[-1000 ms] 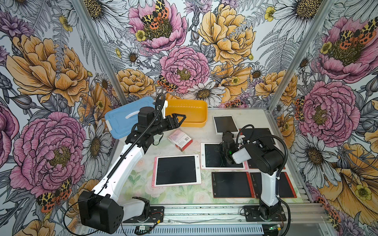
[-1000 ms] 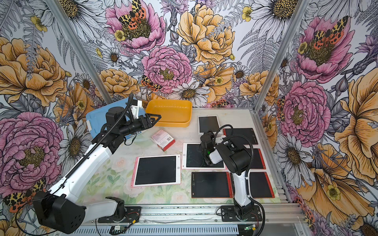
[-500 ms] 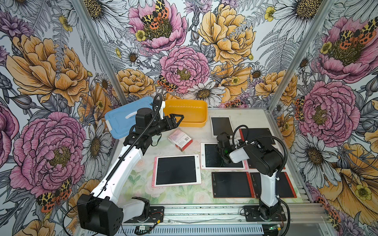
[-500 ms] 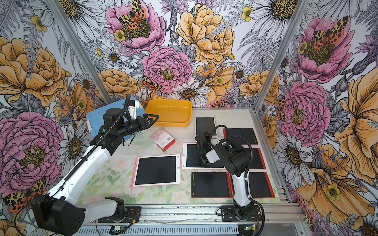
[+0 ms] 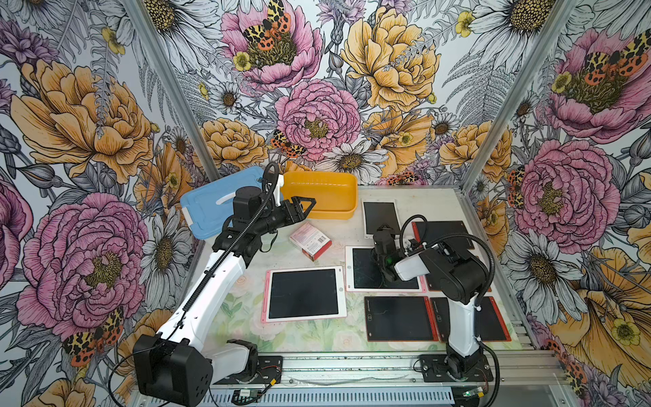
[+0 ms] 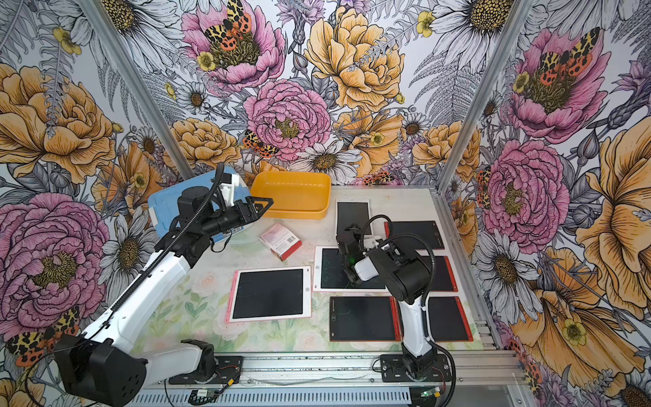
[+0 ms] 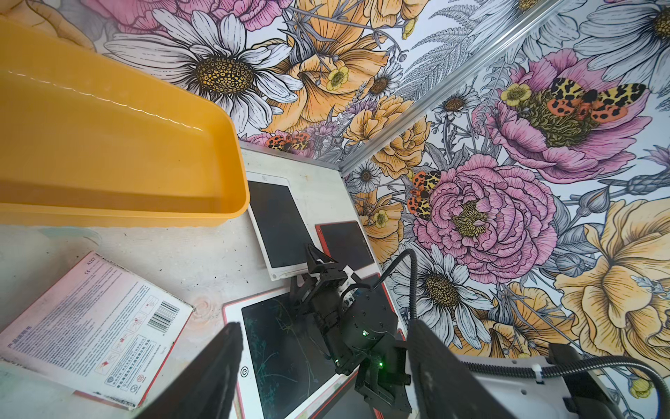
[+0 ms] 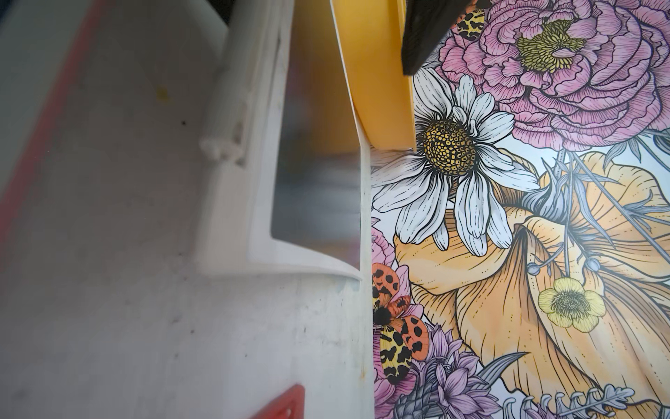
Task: Take out the writing tablet from the storage box
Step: Place the writing tablet at the center of the board.
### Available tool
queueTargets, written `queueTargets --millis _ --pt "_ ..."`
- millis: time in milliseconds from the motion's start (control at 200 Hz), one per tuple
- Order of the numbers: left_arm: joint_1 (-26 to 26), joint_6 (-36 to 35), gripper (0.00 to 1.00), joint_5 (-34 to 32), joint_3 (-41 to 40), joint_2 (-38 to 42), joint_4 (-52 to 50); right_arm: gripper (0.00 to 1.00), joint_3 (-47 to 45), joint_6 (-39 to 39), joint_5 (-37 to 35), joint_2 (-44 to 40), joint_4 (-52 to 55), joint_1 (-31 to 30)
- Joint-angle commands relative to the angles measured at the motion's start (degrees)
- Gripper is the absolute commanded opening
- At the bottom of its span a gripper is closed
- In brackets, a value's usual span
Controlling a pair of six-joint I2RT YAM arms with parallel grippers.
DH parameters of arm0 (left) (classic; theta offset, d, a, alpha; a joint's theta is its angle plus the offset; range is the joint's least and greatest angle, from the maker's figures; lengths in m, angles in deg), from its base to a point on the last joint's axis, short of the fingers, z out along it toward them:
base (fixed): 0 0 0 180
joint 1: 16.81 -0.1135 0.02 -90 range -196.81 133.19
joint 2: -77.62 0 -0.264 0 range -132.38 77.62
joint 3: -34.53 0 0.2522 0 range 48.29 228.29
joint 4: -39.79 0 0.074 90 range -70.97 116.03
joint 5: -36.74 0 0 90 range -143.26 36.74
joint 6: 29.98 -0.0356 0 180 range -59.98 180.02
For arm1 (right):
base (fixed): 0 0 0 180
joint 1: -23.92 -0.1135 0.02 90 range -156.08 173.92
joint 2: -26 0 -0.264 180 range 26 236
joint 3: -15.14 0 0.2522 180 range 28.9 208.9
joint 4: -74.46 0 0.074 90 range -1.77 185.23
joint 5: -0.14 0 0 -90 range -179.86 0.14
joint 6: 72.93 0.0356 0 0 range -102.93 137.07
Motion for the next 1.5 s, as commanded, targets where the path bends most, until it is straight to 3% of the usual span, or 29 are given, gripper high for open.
queueTargets --millis 0,150,430,880,1496 --pt "-0.6 0.4 0.74 0.8 -1.2 1.3 1.4 0.63 0.8 -1.0 -0.4 -1.2 1.5 0.3" --pt "-0.6 0.6 0.74 1.0 -1.4 1.3 1.6 0.68 1.0 -1.9 -0.7 -3.8 6.4 0.3" --pt "-0.9 0.8 0.74 1.1 -1.6 1.3 2.0 0.77 2.2 -4.6 2.0 -3.0 4.8 0.8" --pt "-1.5 1.6 0.74 1.1 -2.3 1.4 2.9 0.95 4.8 -7.5 5.1 -6.5 15.9 2.0" --pt "-2.0 1.9 0.74 1.2 -2.8 1.4 3.5 0.99 9.3 -6.3 10.0 -6.8 26.7 2.6"
